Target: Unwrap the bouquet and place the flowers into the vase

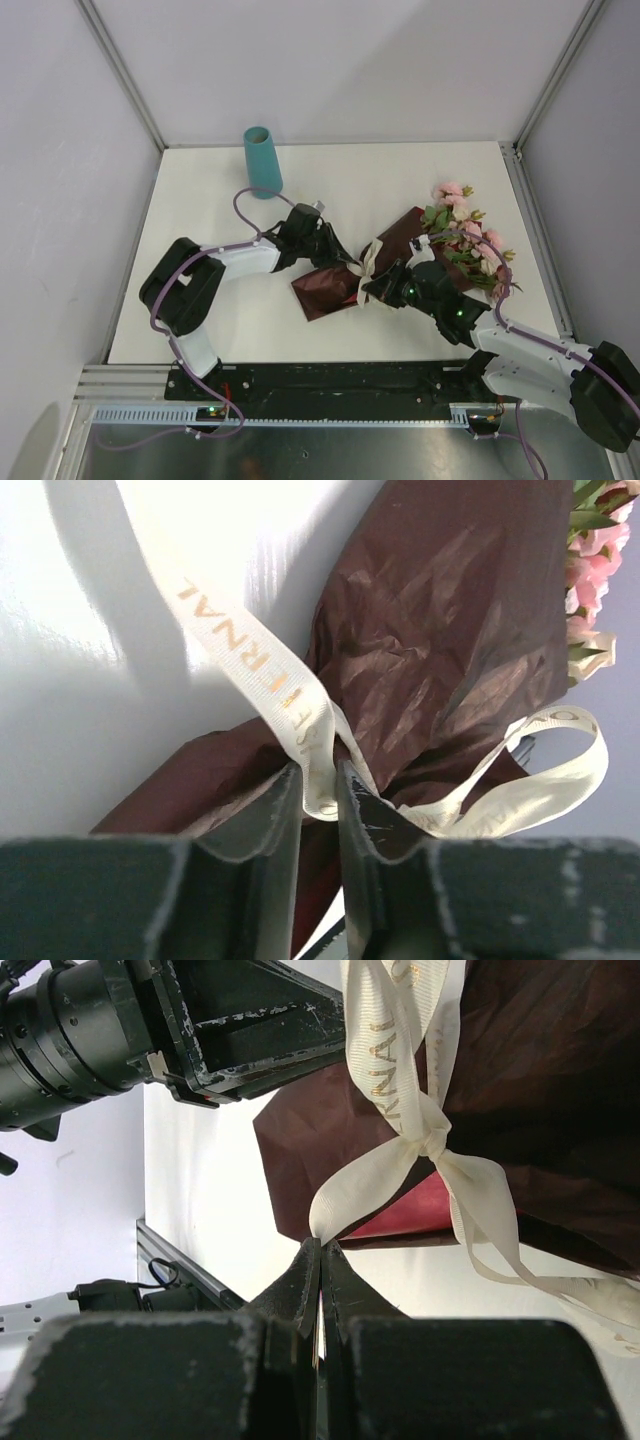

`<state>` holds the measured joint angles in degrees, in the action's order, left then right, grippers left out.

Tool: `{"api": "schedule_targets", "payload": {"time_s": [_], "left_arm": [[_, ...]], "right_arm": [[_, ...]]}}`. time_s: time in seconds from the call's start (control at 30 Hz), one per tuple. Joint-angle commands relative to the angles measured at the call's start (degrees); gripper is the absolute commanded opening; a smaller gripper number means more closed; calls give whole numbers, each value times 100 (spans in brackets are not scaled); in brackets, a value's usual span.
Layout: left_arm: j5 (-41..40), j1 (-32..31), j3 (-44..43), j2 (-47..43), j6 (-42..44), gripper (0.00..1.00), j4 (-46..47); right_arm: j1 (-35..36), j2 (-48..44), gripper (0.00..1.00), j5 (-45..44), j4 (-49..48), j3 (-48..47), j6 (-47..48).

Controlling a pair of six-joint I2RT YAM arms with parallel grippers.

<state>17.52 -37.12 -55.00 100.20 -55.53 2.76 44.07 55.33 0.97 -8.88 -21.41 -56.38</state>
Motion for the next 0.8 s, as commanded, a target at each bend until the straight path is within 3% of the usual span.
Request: {"api": "schedule_targets", "payload": {"time_s": [0.0,0.1,0.17,0.43,0.77], "left_arm": [[132,-31,-325,-54,-89,21,181],[121,-24,-372,-68,-104,6,156],[103,-17,-426,-66,-107,1,102],[-498,112,-702,-161,234,0,-764],[-831,677,-499,-344,519,0,-1070]], "right_arm": [[-10,-9,0,-58,-88,7,106],[-76,-78,0,-92,52,13,115],[-119,-170,0,-96,167,14,107],[-249,-855,0,-731,1057,128,-138],[-410,-2177,0,-1418,2085,555,-554]]}}
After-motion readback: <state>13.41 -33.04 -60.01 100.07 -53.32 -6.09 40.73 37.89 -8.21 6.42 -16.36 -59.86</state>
